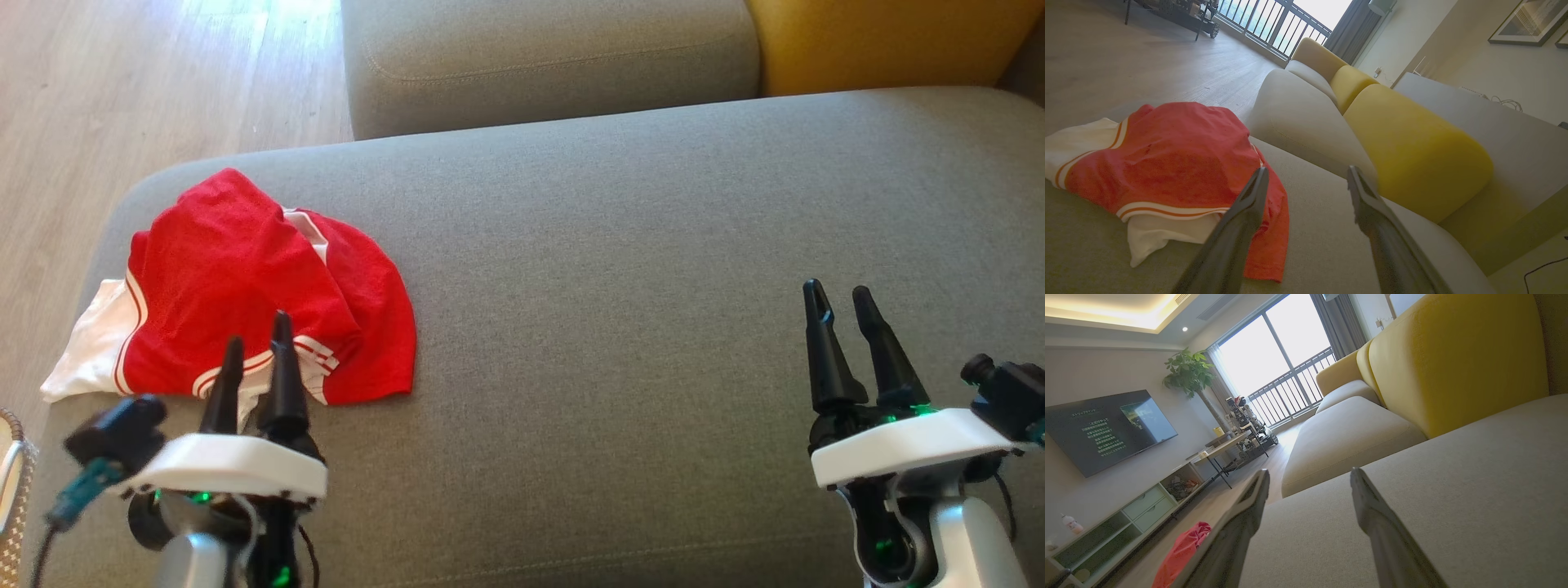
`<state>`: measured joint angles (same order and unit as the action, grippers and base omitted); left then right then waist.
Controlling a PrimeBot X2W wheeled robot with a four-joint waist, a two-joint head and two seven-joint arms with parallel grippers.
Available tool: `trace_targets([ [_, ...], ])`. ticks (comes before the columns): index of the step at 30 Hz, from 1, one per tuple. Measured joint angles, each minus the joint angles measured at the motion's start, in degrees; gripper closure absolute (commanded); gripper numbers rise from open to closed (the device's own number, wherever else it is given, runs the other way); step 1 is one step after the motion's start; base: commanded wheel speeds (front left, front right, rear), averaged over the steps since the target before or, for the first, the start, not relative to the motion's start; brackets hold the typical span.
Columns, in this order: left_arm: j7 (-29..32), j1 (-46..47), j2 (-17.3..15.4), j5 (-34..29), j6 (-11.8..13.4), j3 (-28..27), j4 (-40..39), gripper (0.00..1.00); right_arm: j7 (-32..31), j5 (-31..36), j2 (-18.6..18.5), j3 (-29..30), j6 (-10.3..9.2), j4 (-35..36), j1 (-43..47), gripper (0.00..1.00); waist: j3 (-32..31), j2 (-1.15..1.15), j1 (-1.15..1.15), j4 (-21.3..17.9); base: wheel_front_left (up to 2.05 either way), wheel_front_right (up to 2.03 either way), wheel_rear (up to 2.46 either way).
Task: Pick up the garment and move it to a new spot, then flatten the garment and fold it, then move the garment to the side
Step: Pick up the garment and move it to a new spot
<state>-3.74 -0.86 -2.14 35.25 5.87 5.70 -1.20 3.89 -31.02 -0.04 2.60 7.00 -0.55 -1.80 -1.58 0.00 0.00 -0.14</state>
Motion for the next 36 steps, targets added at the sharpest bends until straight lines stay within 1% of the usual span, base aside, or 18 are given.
trace_targets([
  [1, 0.00, 0.00, 0.00, 0.00, 0.00, 0.00, 0.00, 0.00, 0.00, 0.00, 0.00, 0.00, 0.00, 0.00, 0.00, 0.00, 0.00, 0.00, 0.00, 0.00, 0.00, 0.00, 0.00],
  [6, -1.15, -0.08, -3.37, -4.86, 4.95, 6.20, 1.34, 0.00, 0.76, 5.12, -0.03, -0.27, 0.00, -0.01, 0.09, 0.00, -0.29, 0.00, 0.00, -0.05, 0.00, 0.00, 0.00],
  [8, -1.52, -0.06, -4.60, -6.38, 7.15, 8.39, 1.90, 0.00, 1.19, 7.23, -0.04, -0.64, 0.00, -0.02, 0.13, 0.00, -0.41, 0.00, 0.00, -0.08, 0.00, 0.00, 0.00],
  [9, -1.96, 0.01, -5.75, -7.76, 9.27, 10.50, 2.30, 0.00, 1.65, 9.21, -0.04, -1.10, 0.00, -0.08, 0.25, 0.00, -0.51, 0.00, 0.00, -0.11, 0.00, 0.00, 0.00],
  [12, -2.44, 0.20, -7.30, -9.85, 12.51, 13.60, 2.47, 0.00, 2.19, 11.84, -0.05, -1.72, 0.01, -0.10, 0.37, 0.00, -0.61, 0.00, 0.00, -0.16, 0.00, 0.00, 0.00],
  [13, -2.44, 0.20, -7.30, -9.85, 12.51, 13.60, 2.47, 0.00, 2.19, 11.84, -0.05, -1.72, 0.01, -0.10, 0.37, 0.00, -0.61, 0.00, 0.00, -0.16, 0.00, 0.00, 0.00],
  [17, -3.02, 1.48, -9.26, -11.99, 17.02, 17.27, 2.25, 0.00, 2.96, 14.64, -0.12, -2.15, 0.01, 0.18, 0.43, 0.00, -0.71, 0.00, 0.00, -0.21, 0.00, 0.00, 0.00],
  [22, -4.02, 2.49, -11.15, -13.50, 20.98, 21.04, 1.63, 0.00, 3.98, 17.37, -0.20, -2.36, 0.01, 0.52, 1.22, 0.00, -0.92, 0.00, 0.00, -0.22, 0.00, 0.00, 0.00],
  [25, -4.58, 2.50, -11.57, -13.54, 22.27, 22.26, 1.86, 0.00, 4.30, 18.12, -0.23, -2.34, 0.01, 0.24, 1.55, 0.00, -1.08, 0.00, 0.00, -0.23, 0.00, 0.00, 0.00],
  [28, -5.33, 2.50, -12.27, -14.93, 23.26, 23.58, 1.82, 0.00, 5.03, 20.08, -0.24, -2.77, 0.02, 0.22, 1.55, 0.00, -1.18, 0.00, 0.00, -0.25, 0.00, 0.00, 0.00],
  [33, -6.25, 2.53, -12.61, -16.66, 23.54, 25.55, 1.41, 0.00, 6.04, 22.82, -0.25, -3.60, 0.02, -0.15, 1.57, 0.00, -1.34, 0.00, 0.00, -0.29, 0.00, 0.00, 0.00],
  [36, -6.67, 2.47, -12.51, -16.69, 23.31, 25.43, 1.30, 0.00, 6.71, 23.48, -0.26, -4.05, 0.02, -0.78, 1.68, 0.00, -1.48, 0.00, 0.00, -0.29, 0.00, 0.00, 0.00],
])
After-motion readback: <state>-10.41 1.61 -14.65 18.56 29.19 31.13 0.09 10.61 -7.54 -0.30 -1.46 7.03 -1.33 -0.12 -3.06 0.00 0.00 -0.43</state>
